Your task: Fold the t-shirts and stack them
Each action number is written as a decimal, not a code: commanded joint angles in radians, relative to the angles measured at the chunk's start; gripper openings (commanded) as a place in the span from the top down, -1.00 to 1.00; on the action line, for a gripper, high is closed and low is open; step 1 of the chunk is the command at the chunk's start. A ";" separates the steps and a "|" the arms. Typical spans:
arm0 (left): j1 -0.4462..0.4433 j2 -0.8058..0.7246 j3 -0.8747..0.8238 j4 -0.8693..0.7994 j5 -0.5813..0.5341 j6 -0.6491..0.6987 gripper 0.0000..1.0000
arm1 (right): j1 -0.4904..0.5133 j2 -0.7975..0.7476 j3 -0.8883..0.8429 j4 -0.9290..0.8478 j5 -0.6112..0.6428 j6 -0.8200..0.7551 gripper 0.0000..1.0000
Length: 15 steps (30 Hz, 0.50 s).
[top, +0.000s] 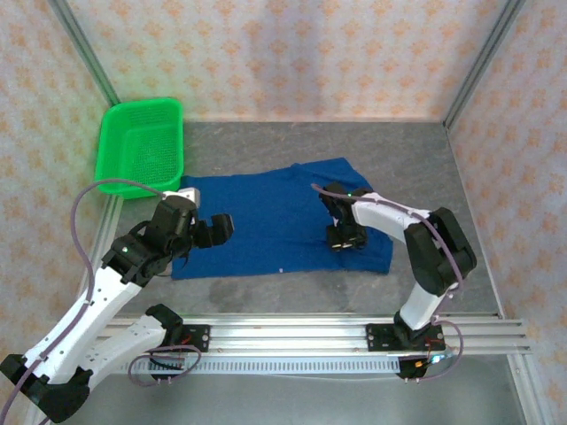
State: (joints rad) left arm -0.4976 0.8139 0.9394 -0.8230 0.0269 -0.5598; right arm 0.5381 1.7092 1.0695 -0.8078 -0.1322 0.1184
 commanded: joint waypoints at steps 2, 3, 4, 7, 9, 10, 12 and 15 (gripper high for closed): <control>-0.009 -0.013 -0.010 -0.031 -0.036 -0.017 -0.94 | 0.008 0.032 0.067 -0.026 0.051 -0.027 0.08; -0.009 -0.014 -0.014 -0.030 -0.035 -0.018 -0.94 | 0.007 0.038 0.074 -0.030 0.051 -0.030 0.09; -0.009 -0.015 -0.014 -0.030 -0.035 -0.018 -0.94 | 0.007 0.043 0.078 -0.030 0.049 -0.031 0.11; -0.009 -0.018 -0.020 -0.028 -0.038 -0.020 -0.94 | 0.007 0.059 0.084 -0.029 0.046 -0.034 0.19; -0.009 -0.019 -0.023 -0.028 -0.038 -0.018 -0.94 | 0.007 0.070 0.088 -0.030 0.043 -0.034 0.26; -0.009 -0.019 -0.025 -0.028 -0.039 -0.019 -0.94 | 0.007 0.072 0.090 -0.028 0.044 -0.035 0.30; -0.009 -0.021 -0.027 -0.028 -0.041 -0.019 -0.94 | 0.007 0.072 0.096 -0.025 0.060 -0.032 0.38; -0.010 -0.018 -0.031 -0.027 -0.041 -0.016 -0.94 | 0.008 0.071 0.116 -0.028 0.092 -0.032 0.51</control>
State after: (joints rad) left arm -0.4980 0.8066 0.9207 -0.8246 0.0174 -0.5602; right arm 0.5381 1.7721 1.1435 -0.8124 -0.1028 0.0891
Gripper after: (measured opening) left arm 0.968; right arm 0.258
